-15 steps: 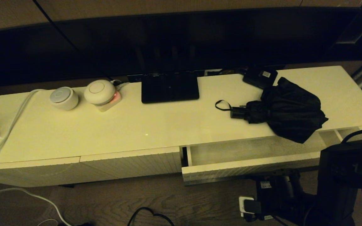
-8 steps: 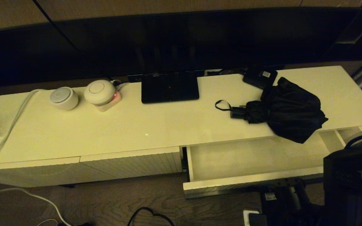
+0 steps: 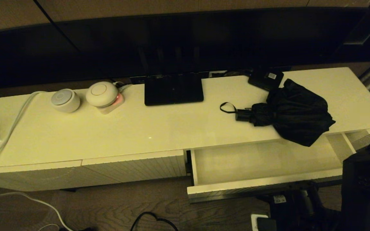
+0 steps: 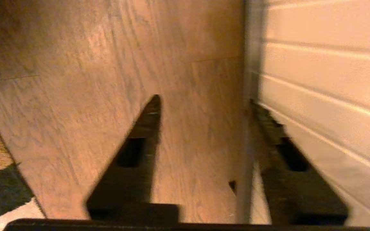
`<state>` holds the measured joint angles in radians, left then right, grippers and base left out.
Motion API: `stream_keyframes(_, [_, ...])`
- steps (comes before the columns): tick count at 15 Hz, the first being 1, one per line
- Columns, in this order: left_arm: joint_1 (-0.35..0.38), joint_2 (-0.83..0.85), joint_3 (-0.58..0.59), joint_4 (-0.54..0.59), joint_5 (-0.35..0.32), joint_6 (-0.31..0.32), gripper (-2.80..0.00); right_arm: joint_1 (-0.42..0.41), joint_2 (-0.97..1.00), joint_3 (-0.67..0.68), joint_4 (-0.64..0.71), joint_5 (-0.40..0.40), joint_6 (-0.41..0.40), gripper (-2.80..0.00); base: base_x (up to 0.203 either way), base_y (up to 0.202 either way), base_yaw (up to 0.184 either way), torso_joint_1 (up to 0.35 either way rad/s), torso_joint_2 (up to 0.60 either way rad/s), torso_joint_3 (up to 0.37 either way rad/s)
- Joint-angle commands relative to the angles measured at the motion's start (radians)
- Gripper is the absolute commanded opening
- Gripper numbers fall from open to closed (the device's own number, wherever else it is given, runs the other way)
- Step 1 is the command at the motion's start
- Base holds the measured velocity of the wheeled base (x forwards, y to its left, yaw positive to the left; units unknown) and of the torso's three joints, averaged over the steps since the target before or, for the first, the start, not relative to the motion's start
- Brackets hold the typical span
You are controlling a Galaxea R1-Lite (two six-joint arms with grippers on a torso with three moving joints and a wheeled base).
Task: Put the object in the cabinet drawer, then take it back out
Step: Open the drawer
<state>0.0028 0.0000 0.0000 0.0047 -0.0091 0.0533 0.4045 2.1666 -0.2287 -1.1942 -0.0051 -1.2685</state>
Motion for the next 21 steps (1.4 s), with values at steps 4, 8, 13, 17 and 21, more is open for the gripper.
stream_keyframes(4, [0.000, 0.000, 0.003, 0.000, 0.000, 0.000, -2.80, -0.003, -0.241, 0.084, 0.065, -0.001, -0.005, -2.80, 0.000, 0.000, 0.000, 0.000, 0.00, 0.000])
stream_keyframes(8, [0.000, 0.000, 0.003, 0.000, 0.000, 0.000, -2.80, 0.013, -0.425, 0.112, 0.249, -0.001, 0.082, -2.80, 0.000, 0.000, 0.000, 0.000, 0.00, 0.000])
stream_keyframes(13, [0.000, 0.000, 0.003, 0.000, 0.000, 0.000, -2.80, 0.068, -0.691, 0.077, 0.508, -0.003, 0.421, -2.80, 0.000, 0.000, 0.000, 0.000, 0.00, 0.000])
stream_keyframes(17, [0.000, 0.000, 0.003, 0.000, 0.000, 0.000, -2.80, 0.073, -0.915, -0.095, 0.886, -0.009, 0.661, -2.80, 0.000, 0.000, 0.000, 0.000, 0.00, 0.000])
stream_keyframes(21, [0.000, 0.000, 0.003, 0.000, 0.000, -0.001, -2.80, 0.067, -1.017, -0.382, 1.343, -0.014, 0.911, -2.80, 0.000, 0.000, 0.000, 0.000, 0.00, 0.000])
